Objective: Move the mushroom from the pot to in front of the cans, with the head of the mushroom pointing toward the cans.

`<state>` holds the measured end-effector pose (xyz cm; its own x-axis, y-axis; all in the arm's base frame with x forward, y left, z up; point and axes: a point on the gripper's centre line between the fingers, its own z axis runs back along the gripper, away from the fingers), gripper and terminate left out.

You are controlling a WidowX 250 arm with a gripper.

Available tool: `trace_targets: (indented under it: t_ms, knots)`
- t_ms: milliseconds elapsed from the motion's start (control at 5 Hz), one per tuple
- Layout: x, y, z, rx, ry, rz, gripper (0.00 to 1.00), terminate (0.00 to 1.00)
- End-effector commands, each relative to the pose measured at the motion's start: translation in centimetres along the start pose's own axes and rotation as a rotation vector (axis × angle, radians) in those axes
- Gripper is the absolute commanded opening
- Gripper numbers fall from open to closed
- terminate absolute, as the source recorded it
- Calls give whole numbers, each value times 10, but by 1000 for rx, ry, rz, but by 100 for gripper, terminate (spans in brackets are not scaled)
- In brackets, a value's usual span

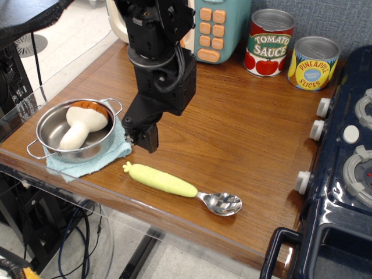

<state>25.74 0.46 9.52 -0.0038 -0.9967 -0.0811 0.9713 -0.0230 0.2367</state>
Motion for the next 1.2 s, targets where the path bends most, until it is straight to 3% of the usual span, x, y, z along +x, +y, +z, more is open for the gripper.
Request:
trace_targets:
  t_ms: [0,400,600,1000]
  knots:
    - [0,0,0,0,0,0,100,0]
    - [-31,5,11,12,-6,113,100,0]
    - [-65,9,17,3,18,219,100,0]
    - [-118,15,0,-27,74,368,100,0]
